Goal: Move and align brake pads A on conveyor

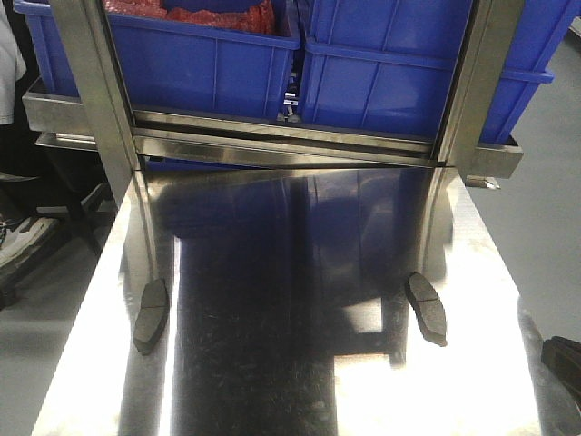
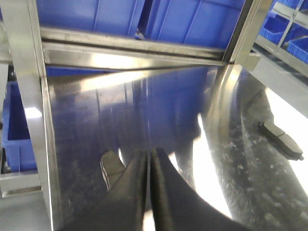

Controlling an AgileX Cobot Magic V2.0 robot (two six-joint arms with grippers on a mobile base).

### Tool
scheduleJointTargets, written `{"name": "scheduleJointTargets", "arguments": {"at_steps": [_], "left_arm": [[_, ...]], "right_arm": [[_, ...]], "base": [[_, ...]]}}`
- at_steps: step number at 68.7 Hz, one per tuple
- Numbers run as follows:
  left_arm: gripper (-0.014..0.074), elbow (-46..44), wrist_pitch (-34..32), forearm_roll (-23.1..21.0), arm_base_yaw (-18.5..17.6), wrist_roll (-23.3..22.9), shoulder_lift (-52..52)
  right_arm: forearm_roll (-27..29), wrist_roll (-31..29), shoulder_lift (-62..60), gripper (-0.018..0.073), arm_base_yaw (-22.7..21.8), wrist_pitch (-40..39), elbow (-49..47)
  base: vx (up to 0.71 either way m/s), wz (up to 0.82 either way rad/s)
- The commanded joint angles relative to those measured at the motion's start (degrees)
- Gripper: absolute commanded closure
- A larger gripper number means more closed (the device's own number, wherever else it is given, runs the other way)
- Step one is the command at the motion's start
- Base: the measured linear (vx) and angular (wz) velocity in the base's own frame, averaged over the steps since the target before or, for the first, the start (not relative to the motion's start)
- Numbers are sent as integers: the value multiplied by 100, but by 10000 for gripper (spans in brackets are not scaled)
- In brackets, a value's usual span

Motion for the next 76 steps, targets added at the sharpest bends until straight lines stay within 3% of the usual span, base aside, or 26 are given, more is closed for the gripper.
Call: {"name": "scheduleJointTargets", "arguments": {"at_steps": [1,16,21,30,40,46,63,76], "left_arm": [[603,-164,-521,41,-18,-45,27],[594,-152,-498,-1,-23,-45,27],[545,-140,-464,-122,-23,-45,27],[319,-86,-406,-116,-23,-45,27],[-8,-81,-327,-116,-23,-45,27],[-131,-81,-349,-116,-23,-45,27],[-99,-279,-342,-204,-23,-67,293],[-94,-1139,-150,-223,-23,142,1823]], "right_arm": [[-59,-42,50,569,-21,-386,-154],[-59,-42,50,569,-21,-386,-154],[-59,-42,50,569,-21,-386,-154],[-59,-42,50,569,-21,-386,-154],[-59,-42,50,569,-21,-386,-154],[-59,-42,50,569,-21,-386,-154],[-59,-42,50,569,-21,-386,-154],[-59,-42,50,569,-21,-386,-154]], "base": [[0,0],[0,0],[0,0],[0,0],[0,0],[0,0],[0,0],[0,0]]}}
